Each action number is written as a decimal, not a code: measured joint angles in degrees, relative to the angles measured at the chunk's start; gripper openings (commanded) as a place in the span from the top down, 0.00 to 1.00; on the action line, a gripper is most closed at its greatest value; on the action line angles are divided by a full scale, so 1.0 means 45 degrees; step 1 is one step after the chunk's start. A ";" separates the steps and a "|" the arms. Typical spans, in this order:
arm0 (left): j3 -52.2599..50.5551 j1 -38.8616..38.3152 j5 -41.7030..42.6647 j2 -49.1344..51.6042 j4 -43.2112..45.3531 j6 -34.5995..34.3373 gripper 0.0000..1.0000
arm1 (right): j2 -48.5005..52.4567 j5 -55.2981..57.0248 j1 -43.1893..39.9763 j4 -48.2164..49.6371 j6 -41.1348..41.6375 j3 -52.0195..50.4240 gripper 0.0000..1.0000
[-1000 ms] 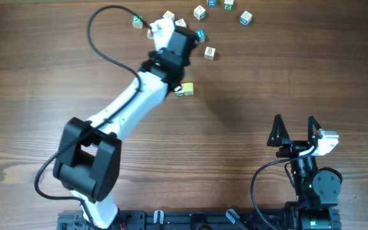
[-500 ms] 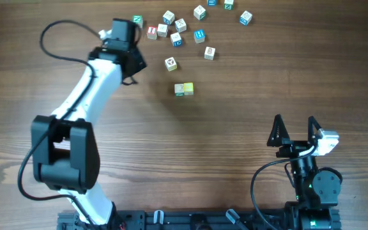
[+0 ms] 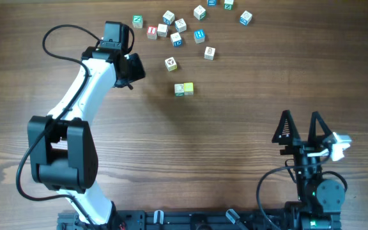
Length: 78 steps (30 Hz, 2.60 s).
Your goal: Form a horizontal line
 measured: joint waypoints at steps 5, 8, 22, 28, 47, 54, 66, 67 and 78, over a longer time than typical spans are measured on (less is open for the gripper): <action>0.0000 -0.0180 0.0316 0.0000 0.0369 0.0131 0.53 | 0.1190 -0.0831 0.0000 0.2336 0.0607 0.0000 0.00; 0.0000 -0.0335 0.0505 0.0000 0.0690 0.0165 0.53 | 0.2948 -0.1224 0.0000 0.3313 0.0665 0.0015 0.00; -0.0005 -0.0913 0.0860 0.0000 0.2030 -0.0384 0.46 | 1.6402 -0.5765 0.0418 -0.1413 -0.1146 0.8631 0.00; -0.0005 -0.0913 0.1277 0.0000 0.3580 -0.1205 0.48 | 1.9598 -0.7529 0.0491 -0.0083 -0.0622 0.9549 0.03; -0.0005 -0.0967 0.1797 0.0000 0.4770 -0.1472 0.49 | 2.2114 -0.2550 0.4065 -0.3939 -0.2200 1.6606 0.00; -0.0005 -0.0933 0.0865 0.0000 0.3876 -0.1491 0.52 | 2.4256 -0.1671 0.4027 -0.1894 -0.2662 1.7146 0.00; -0.0005 -0.0432 -0.0631 0.0000 0.3225 -0.2191 0.52 | 2.9196 -0.1705 0.4027 -0.3351 -0.2846 2.3188 0.05; -0.0005 -0.0432 -0.0646 0.0000 0.3220 -0.2195 0.52 | 2.9361 -0.1710 0.4027 -0.3322 -0.2948 2.3591 0.06; -0.0005 -0.0432 -0.0709 0.0000 0.3177 -0.2239 0.51 | 3.1275 -0.1132 0.4075 -0.0923 -0.2982 2.4859 0.07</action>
